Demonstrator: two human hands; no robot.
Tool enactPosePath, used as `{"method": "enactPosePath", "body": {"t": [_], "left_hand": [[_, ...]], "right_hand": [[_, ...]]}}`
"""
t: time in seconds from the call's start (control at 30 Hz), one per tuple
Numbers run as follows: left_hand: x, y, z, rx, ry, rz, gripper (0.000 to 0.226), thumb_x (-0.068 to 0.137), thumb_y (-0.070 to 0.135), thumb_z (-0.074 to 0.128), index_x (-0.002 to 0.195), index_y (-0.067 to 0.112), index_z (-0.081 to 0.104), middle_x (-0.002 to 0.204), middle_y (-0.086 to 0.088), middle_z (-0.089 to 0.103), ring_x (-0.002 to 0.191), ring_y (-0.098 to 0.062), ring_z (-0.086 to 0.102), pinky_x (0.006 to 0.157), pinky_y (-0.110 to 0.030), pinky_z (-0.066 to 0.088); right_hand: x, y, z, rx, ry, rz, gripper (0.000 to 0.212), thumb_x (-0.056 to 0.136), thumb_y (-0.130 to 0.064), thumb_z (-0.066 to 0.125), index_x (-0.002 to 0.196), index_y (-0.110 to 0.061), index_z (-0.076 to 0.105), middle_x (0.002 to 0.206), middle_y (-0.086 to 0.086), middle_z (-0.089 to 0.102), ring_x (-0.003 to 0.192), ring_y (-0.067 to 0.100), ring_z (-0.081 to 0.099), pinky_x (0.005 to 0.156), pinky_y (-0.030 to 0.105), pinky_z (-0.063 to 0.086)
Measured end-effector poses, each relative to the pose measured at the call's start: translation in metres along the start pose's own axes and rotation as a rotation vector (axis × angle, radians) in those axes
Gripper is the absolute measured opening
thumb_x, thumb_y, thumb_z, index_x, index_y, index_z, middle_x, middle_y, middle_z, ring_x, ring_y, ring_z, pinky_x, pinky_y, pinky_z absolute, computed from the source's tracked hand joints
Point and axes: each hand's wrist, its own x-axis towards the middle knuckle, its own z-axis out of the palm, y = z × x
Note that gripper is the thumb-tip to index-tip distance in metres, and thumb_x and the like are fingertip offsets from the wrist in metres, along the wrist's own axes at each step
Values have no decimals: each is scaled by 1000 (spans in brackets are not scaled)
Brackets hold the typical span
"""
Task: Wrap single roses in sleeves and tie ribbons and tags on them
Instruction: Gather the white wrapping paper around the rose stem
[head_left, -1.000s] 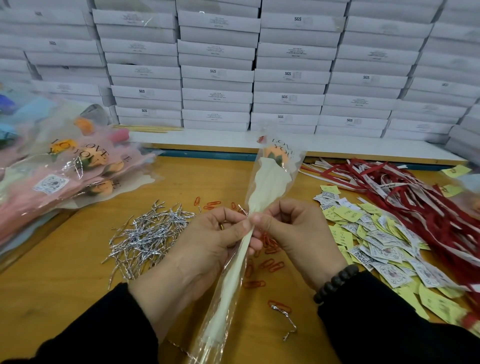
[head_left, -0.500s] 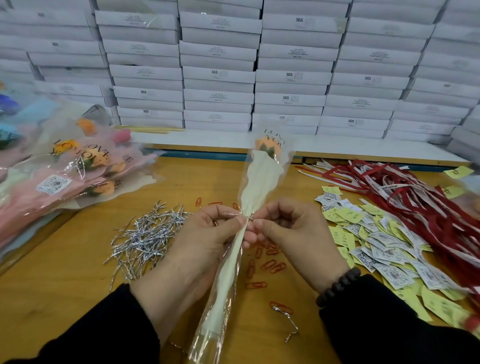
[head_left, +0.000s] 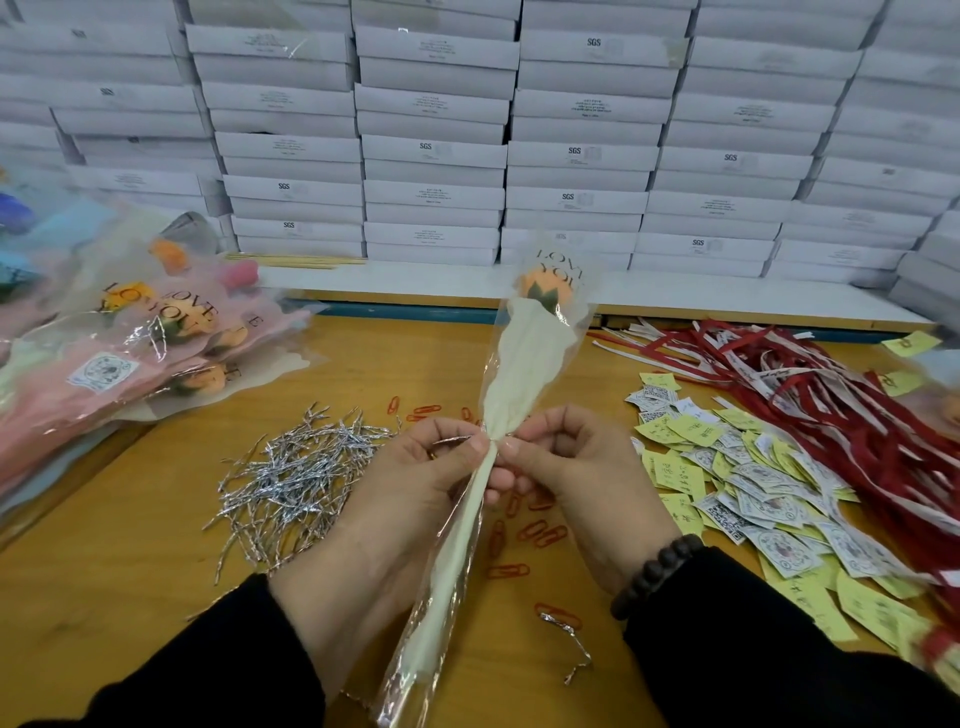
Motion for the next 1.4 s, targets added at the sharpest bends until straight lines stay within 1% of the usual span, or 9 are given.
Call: {"method": "enactPosePath", "body": {"t": [0.07,0.13,0.27,0.43,0.57,0.77,1.13,1.27,1.4], "left_hand": [[0,-1,0,-19,1,-19,8,86,2,56,79,5,60,52,-10,63,38,-11,56,39,-14,46],[0,-1,-1,-28,0,-31,8,86,2,56,80,5,61,51,-9,63,38,-11,56,39,-14,45],[2,0,-1,-64,-33,-79,7,86,5,54,83,3,61,50,-8,61,38,-11,54,39,-14,44],[3,0,-2,-101,-1,-97,2,85,3,55,86,5,54,48,-11,59,36,-13,53,38,-15,44],[3,-1,-2,-131,52,-67,18,84,2,58,85,13,44,47,-13,59,35,-15,52,38,-16,42],[2,-2,-2,-69,45,-29,2,83,2,58,82,1,58,50,-12,62,38,-13,56,40,-16,46],[3,-2,-2,-70,73,-44,7,81,4,61,82,-2,64,49,-13,61,38,-12,56,39,-15,47],[2,-2,-2,-36,81,-46,14,72,14,66,75,0,68,49,-11,61,36,-11,53,39,-14,45],[1,-2,0,-24,75,-61,14,68,13,68,74,0,68,48,-10,60,36,-10,52,38,-13,44]], "right_hand": [[1,2,0,139,-31,129,13,77,-3,70,83,-6,59,55,-1,62,44,5,53,44,16,44],[2,4,0,195,-87,172,8,79,-1,67,83,-5,61,52,-1,60,43,5,52,43,16,43],[2,2,-2,135,-140,58,15,83,2,62,74,-10,62,57,0,60,49,5,53,46,15,43],[0,2,-2,68,-152,-35,16,83,5,61,75,-9,61,64,2,59,54,8,55,50,15,44],[-1,1,-1,63,-140,-65,18,83,6,61,74,-9,60,64,0,60,54,9,55,50,15,44],[-1,3,0,48,-122,-86,18,82,5,62,74,-10,62,64,-1,61,57,10,57,52,14,45],[-2,2,0,27,-111,-120,13,81,5,64,76,-8,62,69,4,60,57,9,56,56,15,48],[-2,1,-1,8,-125,-141,15,81,3,64,75,-11,63,70,3,61,61,10,58,59,16,49],[-2,1,-2,2,-135,-122,13,82,3,64,77,-9,61,68,-1,63,58,7,59,54,15,46]]}}
